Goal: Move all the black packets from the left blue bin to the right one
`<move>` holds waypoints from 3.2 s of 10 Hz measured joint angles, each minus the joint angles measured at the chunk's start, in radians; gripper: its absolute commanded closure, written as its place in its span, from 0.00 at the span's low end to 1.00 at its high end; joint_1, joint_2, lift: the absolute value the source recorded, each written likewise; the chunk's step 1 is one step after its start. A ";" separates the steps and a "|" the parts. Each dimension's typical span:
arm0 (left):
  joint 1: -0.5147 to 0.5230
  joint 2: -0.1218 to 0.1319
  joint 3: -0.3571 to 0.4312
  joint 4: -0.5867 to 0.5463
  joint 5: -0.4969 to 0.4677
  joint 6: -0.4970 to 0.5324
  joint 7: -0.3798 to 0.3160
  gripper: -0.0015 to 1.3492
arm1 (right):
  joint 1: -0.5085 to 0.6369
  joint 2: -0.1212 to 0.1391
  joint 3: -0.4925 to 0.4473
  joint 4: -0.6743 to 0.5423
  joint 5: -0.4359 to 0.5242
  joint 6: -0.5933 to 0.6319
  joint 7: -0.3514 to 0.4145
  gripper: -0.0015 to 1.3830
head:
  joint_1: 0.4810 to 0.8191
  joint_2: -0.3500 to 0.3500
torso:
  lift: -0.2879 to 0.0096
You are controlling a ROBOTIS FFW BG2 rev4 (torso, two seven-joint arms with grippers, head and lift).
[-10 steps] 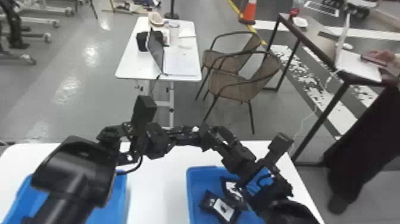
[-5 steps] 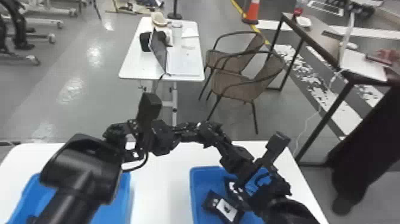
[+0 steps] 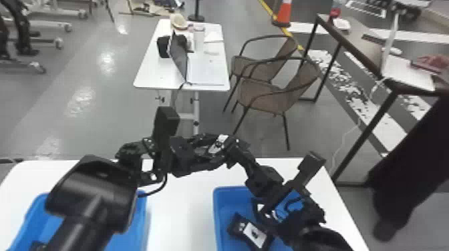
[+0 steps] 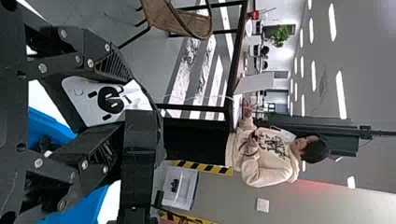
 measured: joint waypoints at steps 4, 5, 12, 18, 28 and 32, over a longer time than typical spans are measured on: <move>0.150 0.016 0.136 -0.174 0.042 0.109 -0.003 0.19 | 0.023 0.000 -0.066 -0.001 0.036 -0.023 -0.033 0.92 | 0.63 0.29 | 0.97; 0.205 0.022 0.191 -0.234 0.049 0.140 -0.003 0.19 | 0.043 0.000 -0.094 -0.012 0.055 -0.018 -0.047 0.92 | 0.63 0.30 | 0.97; 0.442 0.076 0.501 -0.435 0.046 0.319 -0.035 0.19 | 0.168 -0.002 -0.249 0.030 0.118 0.153 -0.084 0.92 | 0.63 0.43 | 0.97; 0.434 0.024 0.581 -0.433 -0.199 0.374 -0.136 0.18 | 0.109 -0.014 -0.279 0.149 0.221 0.149 -0.192 0.17 | 0.63 0.42 | 0.97; 0.339 0.102 0.548 -0.296 -0.709 0.554 -0.380 0.21 | 0.280 0.003 -0.201 -0.330 0.165 -0.066 -0.253 0.22 | 0.63 0.59 | 0.97; 0.331 0.112 0.553 -0.296 -0.874 0.607 -0.428 0.22 | 0.280 0.003 -0.198 -0.343 0.131 -0.067 -0.244 0.22 | 0.63 0.67 | 0.97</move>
